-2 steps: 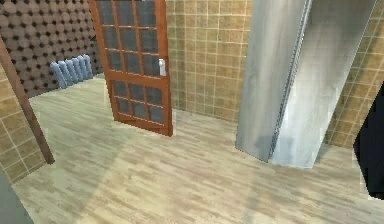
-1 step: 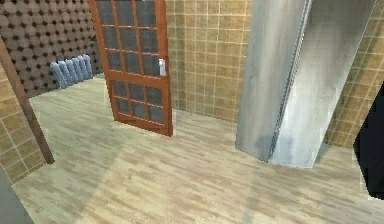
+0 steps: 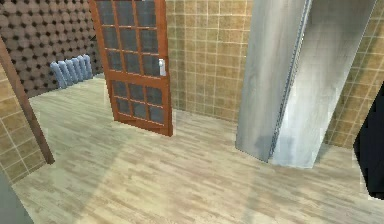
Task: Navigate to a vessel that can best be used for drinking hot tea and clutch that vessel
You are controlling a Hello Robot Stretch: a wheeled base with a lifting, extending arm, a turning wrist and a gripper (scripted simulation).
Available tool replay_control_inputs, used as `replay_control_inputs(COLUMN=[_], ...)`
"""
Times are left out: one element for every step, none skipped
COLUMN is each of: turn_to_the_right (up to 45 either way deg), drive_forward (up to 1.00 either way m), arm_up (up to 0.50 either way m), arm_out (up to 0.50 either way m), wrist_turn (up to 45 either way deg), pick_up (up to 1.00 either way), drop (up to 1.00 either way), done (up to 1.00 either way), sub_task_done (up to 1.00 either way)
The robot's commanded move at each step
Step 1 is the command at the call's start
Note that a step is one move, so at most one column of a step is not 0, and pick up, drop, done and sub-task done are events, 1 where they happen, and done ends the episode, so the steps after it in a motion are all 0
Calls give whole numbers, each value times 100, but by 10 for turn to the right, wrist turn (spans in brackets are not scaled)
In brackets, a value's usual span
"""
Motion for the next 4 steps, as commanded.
replay_control_inputs(turn_to_the_right=[0,0,0,0], drive_forward=[0,0,0,0], arm_up=[0,-30,0,10], arm_out=[0,0,0,0], wrist_turn=[360,0,0,0], pick_up=[0,0,100,0], drop=[0,0,0,0], done=[0,0,0,0], sub_task_done=[0,0,0,0])
